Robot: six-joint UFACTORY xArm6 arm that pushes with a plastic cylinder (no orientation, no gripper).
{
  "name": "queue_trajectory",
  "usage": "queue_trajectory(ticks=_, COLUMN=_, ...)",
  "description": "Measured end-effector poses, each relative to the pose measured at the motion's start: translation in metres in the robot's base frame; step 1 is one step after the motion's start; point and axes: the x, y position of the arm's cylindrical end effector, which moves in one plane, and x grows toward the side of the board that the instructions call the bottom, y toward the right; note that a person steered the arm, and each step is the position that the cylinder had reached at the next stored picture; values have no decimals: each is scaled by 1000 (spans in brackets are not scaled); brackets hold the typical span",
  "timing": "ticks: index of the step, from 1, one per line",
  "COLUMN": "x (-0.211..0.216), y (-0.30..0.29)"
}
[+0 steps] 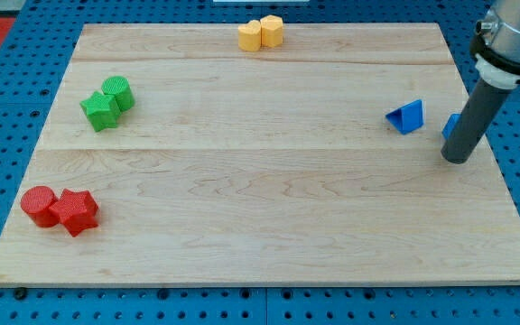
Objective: Slide blue cube to the blue triangle
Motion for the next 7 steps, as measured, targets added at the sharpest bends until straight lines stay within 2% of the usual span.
queue_trajectory(ticks=2, x=0, y=103)
queue_trajectory(ticks=3, x=-24, y=85)
queue_trajectory(ticks=4, x=-28, y=13)
queue_trajectory(ticks=5, x=-42, y=-24)
queue_trajectory(ticks=6, x=-44, y=-21)
queue_trajectory(ticks=7, x=-23, y=1)
